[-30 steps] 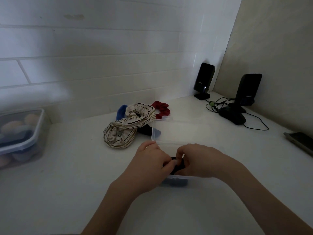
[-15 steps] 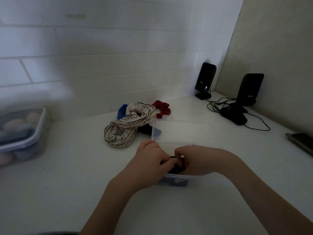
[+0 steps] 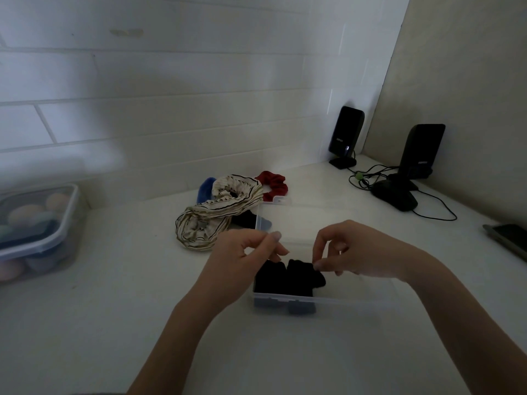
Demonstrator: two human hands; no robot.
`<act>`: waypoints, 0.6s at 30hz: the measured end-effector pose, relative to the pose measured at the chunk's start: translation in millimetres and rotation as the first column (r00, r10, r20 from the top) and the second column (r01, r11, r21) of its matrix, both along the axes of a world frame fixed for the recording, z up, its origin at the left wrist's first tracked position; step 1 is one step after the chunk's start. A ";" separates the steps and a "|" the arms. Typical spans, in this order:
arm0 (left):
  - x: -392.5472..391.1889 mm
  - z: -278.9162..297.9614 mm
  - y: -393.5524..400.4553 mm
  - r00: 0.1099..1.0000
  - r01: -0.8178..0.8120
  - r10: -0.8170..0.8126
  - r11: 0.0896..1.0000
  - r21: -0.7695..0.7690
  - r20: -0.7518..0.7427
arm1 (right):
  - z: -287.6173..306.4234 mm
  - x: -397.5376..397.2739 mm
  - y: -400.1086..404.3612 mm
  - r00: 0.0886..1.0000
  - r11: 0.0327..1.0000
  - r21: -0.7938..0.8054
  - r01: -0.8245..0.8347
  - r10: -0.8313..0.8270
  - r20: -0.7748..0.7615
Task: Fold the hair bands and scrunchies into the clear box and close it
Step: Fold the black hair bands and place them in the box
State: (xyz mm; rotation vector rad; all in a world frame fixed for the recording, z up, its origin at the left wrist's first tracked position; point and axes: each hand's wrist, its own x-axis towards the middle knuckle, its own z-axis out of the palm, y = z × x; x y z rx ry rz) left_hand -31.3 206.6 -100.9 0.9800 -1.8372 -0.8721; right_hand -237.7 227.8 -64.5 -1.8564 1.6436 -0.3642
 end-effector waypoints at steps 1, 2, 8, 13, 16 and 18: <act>-0.7 -0.6 0.3 1.000 0.005 -0.005 1.000 0.003 0.006 | 0.1 0.7 0.6 1.000 1.000 0.012 -0.003 0.003 0.007; -1.3 -1.0 0.5 1.000 0.007 -0.007 1.000 0.007 0.012 | 0.3 1.4 1.0 1.000 1.000 0.025 -0.007 0.007 0.016; -0.7 -0.3 0.9 1.000 0.015 -0.016 1.000 0.027 0.016 | 3.3 3.1 3.5 0.999 0.999 0.049 -0.011 0.008 0.043; -0.8 0.3 1.5 0.999 0.020 -0.020 0.999 0.025 0.027 | 4.0 -2.1 1.9 0.996 0.998 -0.031 0.062 -0.060 0.062; -1.8 0.7 1.6 0.999 0.020 -0.021 1.000 0.016 0.035 | 5.3 0.2 4.4 0.999 0.999 0.027 0.029 -0.030 0.031; -2.5 0.7 1.8 0.999 0.025 -0.025 1.000 0.012 0.045 | 3.5 6.4 6.9 1.000 0.999 0.050 0.013 -0.012 -0.016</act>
